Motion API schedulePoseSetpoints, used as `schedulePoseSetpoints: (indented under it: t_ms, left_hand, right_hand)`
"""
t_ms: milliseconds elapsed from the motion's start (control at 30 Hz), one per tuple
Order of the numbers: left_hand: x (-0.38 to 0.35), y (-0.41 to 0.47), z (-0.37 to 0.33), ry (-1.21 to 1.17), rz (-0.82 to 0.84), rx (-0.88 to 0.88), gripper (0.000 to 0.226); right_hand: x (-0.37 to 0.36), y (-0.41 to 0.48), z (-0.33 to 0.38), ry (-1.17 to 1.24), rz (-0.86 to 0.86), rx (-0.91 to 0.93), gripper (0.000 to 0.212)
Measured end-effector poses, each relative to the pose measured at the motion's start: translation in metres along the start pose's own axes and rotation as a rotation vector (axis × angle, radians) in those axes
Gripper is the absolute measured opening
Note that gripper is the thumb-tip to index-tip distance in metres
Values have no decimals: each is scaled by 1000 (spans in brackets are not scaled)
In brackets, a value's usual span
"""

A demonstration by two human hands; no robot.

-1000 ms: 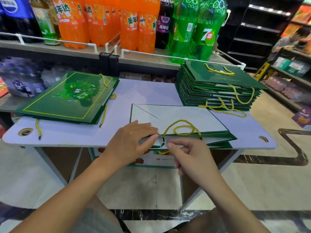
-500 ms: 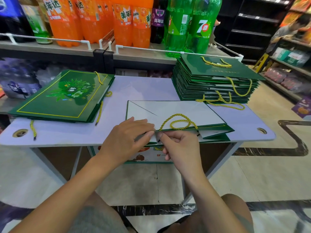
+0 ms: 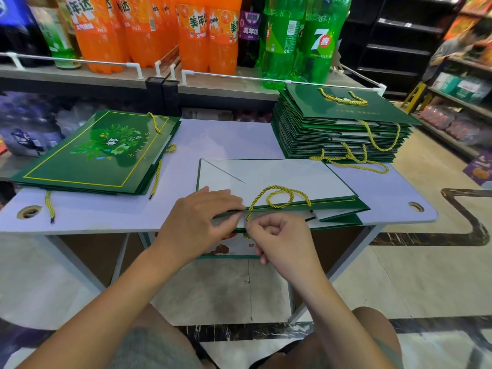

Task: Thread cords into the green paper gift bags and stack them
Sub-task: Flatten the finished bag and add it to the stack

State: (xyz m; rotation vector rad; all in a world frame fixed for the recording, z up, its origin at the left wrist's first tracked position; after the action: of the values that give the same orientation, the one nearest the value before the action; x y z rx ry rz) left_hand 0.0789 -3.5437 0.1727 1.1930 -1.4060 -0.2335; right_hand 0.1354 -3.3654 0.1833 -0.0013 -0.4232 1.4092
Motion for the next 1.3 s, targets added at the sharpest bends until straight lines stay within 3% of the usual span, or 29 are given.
schedulePoseSetpoints:
  t_ms: [100,233,300,367,400,467,600,800,933,1000,1167,1233,1300]
  left_hand:
    - [3,0,-1,-5,42,5,26]
    - [7,4,-8,-18,104,-11,25]
    - [8,6,-11,-12,120,-6,25]
    - [9,7,-13,-3,129,3,25]
    - [9,7,-14,1,135,5,25]
    - [8,7,-14,13,140,6,24]
    - [8,6,-12,21,151,-1,19]
    - [8,8,-12,26,179,-29,20]
    - [9,7,-13,28,195,-55,20]
    - [8,8,-13,26,209,-57,22]
    - [5,9,-14,26,301,12,56]
    - [2,10,-17,94,455,-64,71]
    - [-4,9,-14,206,625,-95,70]
  right_hand:
    - [6,-10,6,-236,2,111,23]
    - [52,-23,32,-317,-362,398,16]
    - [69,-13,45,-633,-385,392,41]
    - [73,10,47,-976,-260,381,59]
    - [73,19,51,-1013,-162,390,50]
    - [70,32,66,-851,61,385,20]
    - [60,54,103,-679,377,245,35]
    - [35,89,134,-693,476,232,40]
    - [28,104,135,-590,656,-15,26]
    - [24,114,131,-693,595,-17,26]
    - [10,143,108,-1079,151,315,51]
    - [7,148,92,-1116,8,394,55]
    - [6,148,83,-1147,-104,476,58]
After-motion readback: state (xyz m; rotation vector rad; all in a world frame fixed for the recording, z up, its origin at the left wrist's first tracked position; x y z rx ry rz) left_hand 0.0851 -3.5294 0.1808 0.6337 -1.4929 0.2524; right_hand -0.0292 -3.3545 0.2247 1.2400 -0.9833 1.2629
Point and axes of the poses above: each hand's wrist, its own y-axis towards the middle knuckle, its own x-axis out of the back of the hand, z = x × y, the point moved 3 cm from there along y, towards the middle knuckle, and after that the axes turned 14 degrees about -x, right-handed, at the moved point
